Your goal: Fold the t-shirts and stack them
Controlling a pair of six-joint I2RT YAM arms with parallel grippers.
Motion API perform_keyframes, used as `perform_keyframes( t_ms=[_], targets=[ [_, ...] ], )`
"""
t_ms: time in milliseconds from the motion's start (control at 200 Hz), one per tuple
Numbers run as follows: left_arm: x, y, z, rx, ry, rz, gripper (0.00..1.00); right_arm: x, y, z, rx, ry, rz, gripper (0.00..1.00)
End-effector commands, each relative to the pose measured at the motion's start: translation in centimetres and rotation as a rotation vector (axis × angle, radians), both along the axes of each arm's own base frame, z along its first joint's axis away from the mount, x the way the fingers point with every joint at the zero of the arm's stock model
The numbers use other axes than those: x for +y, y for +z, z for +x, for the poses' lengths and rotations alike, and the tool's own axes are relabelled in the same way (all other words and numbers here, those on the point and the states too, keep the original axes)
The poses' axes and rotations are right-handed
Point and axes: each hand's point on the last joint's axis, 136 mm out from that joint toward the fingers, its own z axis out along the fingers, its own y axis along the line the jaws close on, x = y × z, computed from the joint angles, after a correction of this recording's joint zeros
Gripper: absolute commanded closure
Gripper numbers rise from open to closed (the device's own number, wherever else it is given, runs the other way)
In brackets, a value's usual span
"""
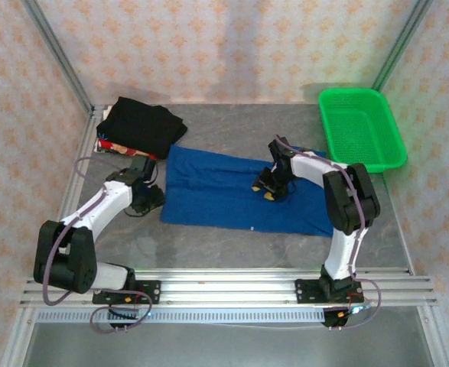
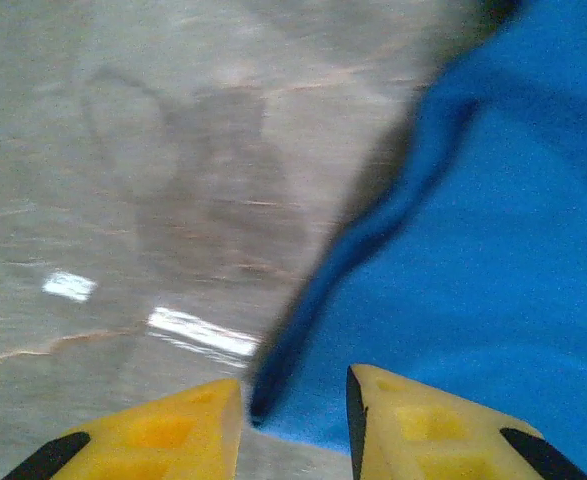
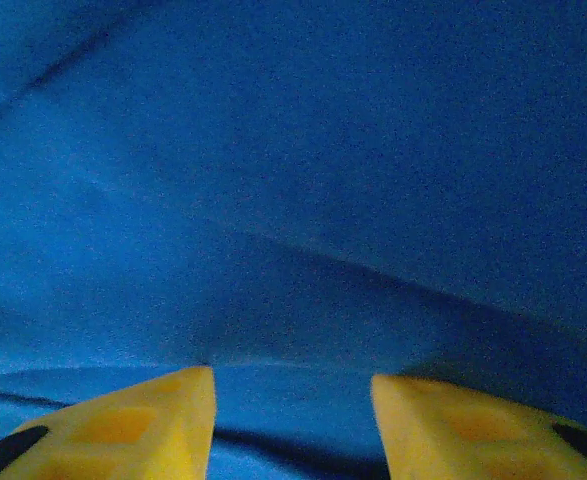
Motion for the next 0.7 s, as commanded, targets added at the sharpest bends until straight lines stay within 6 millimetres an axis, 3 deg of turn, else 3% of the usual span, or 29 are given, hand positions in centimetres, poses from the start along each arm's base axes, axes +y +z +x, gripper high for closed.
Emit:
perform_keyframes(
  t_ms=[0,55,165,360,555,695],
  targets=[
    [-4.5,3.7,3.0,-0.132,-0.056,-0.091,0.67,-3.1,0.3,-1.6,0.029,-0.018,-0.123,0.44],
    [-6.0,3.0,3.2,-0.115,-0.079,-0.103,0.68,-3.2,1.9,-1.2,-0.005,-0.013,-0.123,0.38],
    [-7.0,-0.4,2.5,-0.037,-0.065,-0.11,0.71,-4.5,3.9,-0.6,-0.052,-0.044,-0.128,0.3],
    [-4.7,-5.6,-1.0,0.125,-0.019,-0.002,0.74,-8.0,5.1,0.1,-0.108,-0.124,-0.134,0.23],
    [-0.7,-7.2,-6.1,0.265,0.043,0.153,0.74,-14.1,2.9,-2.8,-0.012,-0.22,-0.291,0.23],
    [1.5,-7.7,-10.3,0.314,0.116,0.182,0.74,-16.5,1.2,-5.1,0.018,-0.289,-0.361,0.23]
  ],
)
